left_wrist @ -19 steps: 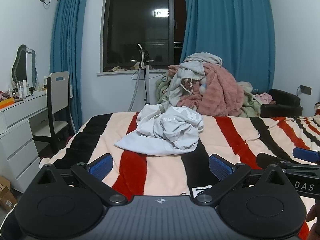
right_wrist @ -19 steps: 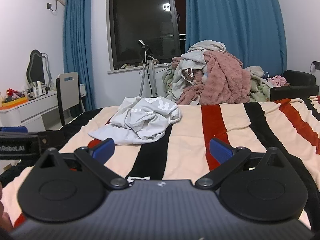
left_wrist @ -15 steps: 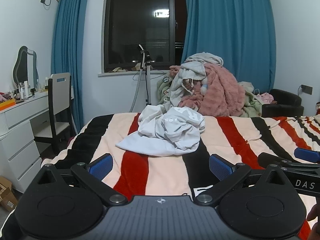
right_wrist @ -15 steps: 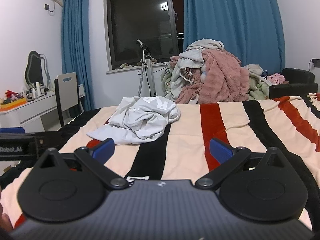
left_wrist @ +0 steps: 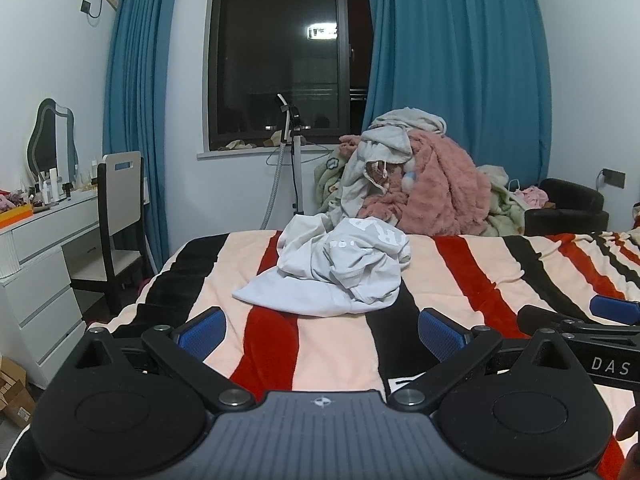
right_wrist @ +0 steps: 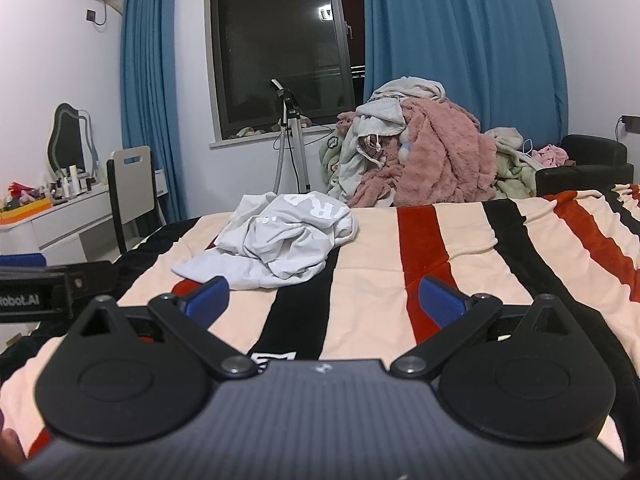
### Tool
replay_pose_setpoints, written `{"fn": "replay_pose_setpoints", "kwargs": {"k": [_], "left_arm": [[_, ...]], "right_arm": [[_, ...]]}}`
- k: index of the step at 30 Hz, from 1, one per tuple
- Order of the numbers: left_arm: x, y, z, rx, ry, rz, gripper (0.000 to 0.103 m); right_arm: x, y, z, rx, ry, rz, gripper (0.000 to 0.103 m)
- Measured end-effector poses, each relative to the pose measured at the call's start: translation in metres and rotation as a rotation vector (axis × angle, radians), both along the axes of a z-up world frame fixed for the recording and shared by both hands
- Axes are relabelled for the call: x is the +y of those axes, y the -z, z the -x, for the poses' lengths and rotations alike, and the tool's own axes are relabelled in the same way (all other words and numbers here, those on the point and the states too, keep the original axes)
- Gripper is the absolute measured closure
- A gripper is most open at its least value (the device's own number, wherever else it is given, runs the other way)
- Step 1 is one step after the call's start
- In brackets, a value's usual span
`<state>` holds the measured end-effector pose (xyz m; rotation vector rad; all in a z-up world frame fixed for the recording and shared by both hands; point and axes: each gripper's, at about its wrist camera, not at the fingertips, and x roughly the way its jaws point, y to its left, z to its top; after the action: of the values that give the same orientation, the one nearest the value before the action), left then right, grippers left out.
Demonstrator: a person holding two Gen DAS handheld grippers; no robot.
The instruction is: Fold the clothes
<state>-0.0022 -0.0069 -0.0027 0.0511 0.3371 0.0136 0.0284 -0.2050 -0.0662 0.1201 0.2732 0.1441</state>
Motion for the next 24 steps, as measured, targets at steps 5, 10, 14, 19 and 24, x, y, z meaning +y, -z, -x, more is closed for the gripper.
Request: {"fn": "replay_pose_setpoints", "kwargs": {"k": [5, 10, 14, 19, 24], "left_arm": [[0.0, 0.001, 0.0, 0.0, 0.002, -0.005, 0.0], [0.003, 0.001, 0.0, 0.0, 0.008, 0.015, 0.0], [0.007, 0.001, 0.0, -0.007, 0.016, 0.046, 0.0], [0.01, -0.001, 0.001, -0.025, 0.005, 0.071, 0.0], [0.012, -0.005, 0.002, -0.059, 0.004, 0.081, 0.0]], "right_arm": [[-0.001, -0.001, 0.001, -0.001, 0.0, -0.003, 0.0], [-0.001, -0.001, 0.002, -0.003, 0.002, -0.004, 0.0], [-0.001, -0.001, 0.001, 0.0, 0.005, 0.0, 0.0], [-0.003, -0.002, -0.001, 0.004, 0.029, 0.002, 0.0], [-0.002, -0.012, -0.003, 0.018, 0.077, -0.057, 0.0]]}}
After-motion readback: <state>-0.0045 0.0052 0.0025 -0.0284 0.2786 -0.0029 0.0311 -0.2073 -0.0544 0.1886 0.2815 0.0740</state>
